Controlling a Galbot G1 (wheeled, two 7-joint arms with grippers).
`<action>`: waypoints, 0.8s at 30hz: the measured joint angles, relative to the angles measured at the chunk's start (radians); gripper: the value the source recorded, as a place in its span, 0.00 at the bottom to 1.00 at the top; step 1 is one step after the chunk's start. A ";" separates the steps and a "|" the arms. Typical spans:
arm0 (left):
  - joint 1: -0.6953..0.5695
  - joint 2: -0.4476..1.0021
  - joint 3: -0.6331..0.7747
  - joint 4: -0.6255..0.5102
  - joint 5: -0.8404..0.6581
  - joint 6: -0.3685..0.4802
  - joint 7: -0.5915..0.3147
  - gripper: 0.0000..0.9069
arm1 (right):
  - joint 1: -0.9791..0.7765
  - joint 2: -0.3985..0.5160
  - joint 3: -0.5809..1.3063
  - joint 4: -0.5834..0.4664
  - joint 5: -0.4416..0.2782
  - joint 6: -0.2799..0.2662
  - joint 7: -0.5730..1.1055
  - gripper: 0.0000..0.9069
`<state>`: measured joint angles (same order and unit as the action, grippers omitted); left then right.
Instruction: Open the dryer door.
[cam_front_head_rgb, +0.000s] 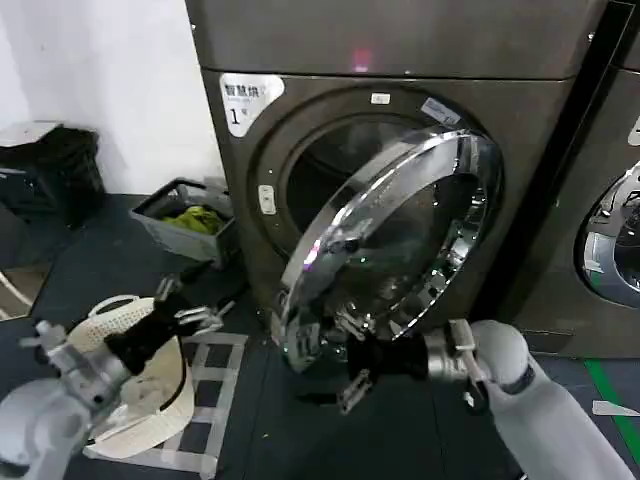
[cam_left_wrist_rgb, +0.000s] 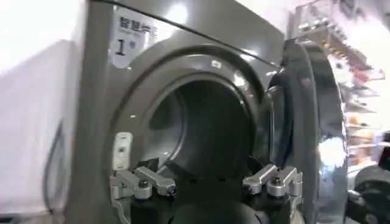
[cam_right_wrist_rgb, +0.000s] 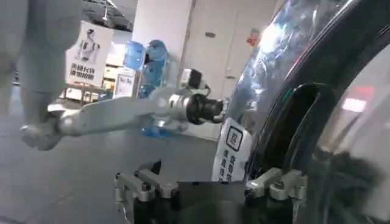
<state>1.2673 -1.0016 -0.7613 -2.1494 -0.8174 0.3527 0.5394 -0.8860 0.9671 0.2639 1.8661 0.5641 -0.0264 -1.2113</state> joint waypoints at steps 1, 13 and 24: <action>-0.019 0.015 0.024 0.009 -0.008 -0.002 0.001 1.00 | -0.011 -0.003 0.025 -0.004 0.001 0.001 -0.006 1.00; -0.223 0.073 0.280 0.100 -0.025 0.006 0.032 1.00 | -0.190 0.016 0.415 -0.054 -0.064 0.052 -0.088 1.00; -0.271 0.073 0.427 0.077 -0.009 0.007 0.095 1.00 | -0.351 0.123 0.836 -0.079 -0.055 0.069 0.018 1.00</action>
<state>0.9966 -0.9290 -0.3345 -2.0729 -0.8265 0.3597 0.6347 -1.2374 1.0904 1.0999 1.7867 0.5093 0.0424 -1.1929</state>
